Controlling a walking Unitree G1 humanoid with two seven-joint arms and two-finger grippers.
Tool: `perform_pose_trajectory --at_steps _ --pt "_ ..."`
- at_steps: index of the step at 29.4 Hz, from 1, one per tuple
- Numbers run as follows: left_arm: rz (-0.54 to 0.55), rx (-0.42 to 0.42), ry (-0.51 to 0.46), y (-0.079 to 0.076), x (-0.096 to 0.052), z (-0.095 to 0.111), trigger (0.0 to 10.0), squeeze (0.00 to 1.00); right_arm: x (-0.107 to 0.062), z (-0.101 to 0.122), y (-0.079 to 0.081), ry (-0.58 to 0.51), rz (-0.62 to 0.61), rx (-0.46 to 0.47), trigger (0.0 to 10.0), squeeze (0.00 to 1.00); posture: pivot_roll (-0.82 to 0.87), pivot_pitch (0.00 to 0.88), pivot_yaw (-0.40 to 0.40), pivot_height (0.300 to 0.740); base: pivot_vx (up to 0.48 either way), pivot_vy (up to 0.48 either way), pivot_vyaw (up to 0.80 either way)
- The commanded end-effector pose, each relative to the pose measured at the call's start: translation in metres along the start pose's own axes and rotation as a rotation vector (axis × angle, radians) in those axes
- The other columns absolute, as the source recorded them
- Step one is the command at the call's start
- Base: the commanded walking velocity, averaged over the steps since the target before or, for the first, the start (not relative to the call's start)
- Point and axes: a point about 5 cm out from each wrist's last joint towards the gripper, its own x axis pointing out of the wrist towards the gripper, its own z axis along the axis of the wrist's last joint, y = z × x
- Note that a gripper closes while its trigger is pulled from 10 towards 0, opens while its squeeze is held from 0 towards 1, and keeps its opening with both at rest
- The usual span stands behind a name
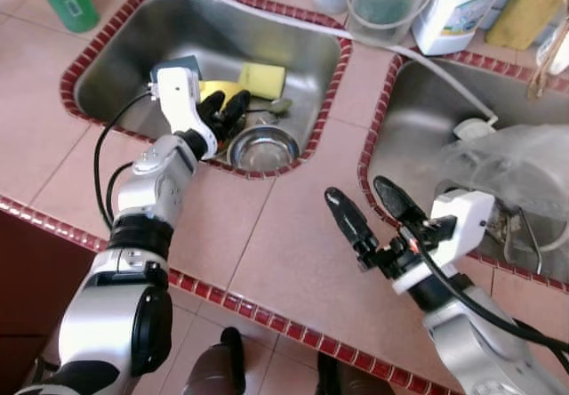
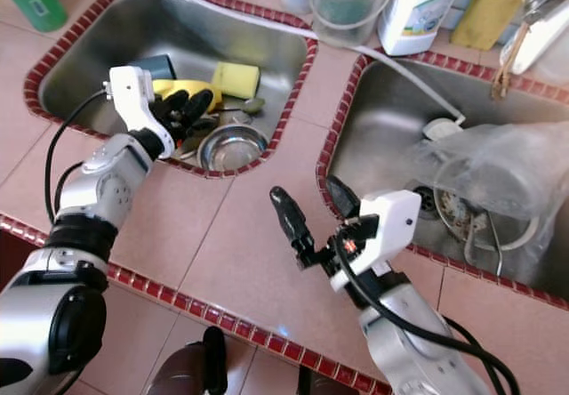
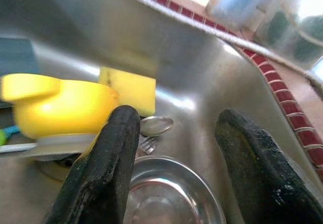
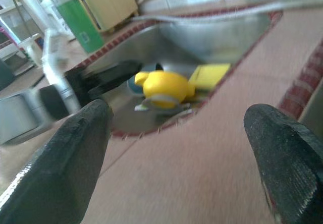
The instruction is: Kitchen organization
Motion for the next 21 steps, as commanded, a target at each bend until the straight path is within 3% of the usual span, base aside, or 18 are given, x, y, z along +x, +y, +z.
perform_pose_trajectory --at_steps 1,9,10,12,13,21 --pt "-0.002 -0.003 -0.007 0.000 -0.004 0.000 10.0 1.00 0.001 0.000 -0.006 -0.020 -0.036 -0.029 10.0 0.00 -0.02 0.143 0.049 0.740 0.000 0.000 0.00" --pt "-0.004 0.000 -0.029 -0.007 -0.008 -0.005 10.0 1.00 0.015 -0.002 -0.021 -0.068 -0.093 -0.099 10.0 0.00 -0.02 0.081 0.040 0.740 0.000 0.000 0.00" --pt "-0.001 0.017 -0.031 -0.010 -0.011 -0.008 10.0 0.78 0.018 -0.004 -0.024 -0.078 -0.114 -0.122 10.0 0.00 -0.03 0.070 0.038 0.740 0.000 0.000 0.00" --pt "0.001 0.025 -0.031 -0.011 -0.012 -0.010 10.0 0.78 0.019 -0.006 -0.025 -0.078 -0.120 -0.134 10.0 0.00 -0.03 0.068 0.037 0.740 0.000 0.000 0.00" --pt "0.004 0.029 -0.029 -0.012 -0.013 -0.013 10.0 0.00 0.020 -0.008 -0.026 -0.076 -0.129 -0.147 10.0 0.00 -0.03 0.061 0.038 0.740 0.000 0.000 0.00" --pt "0.018 0.078 0.018 -0.020 -0.027 -0.040 10.0 0.00 0.020 -0.031 -0.036 -0.037 -0.167 -0.236 10.0 0.00 -0.02 0.037 0.031 0.740 0.000 0.000 0.00"
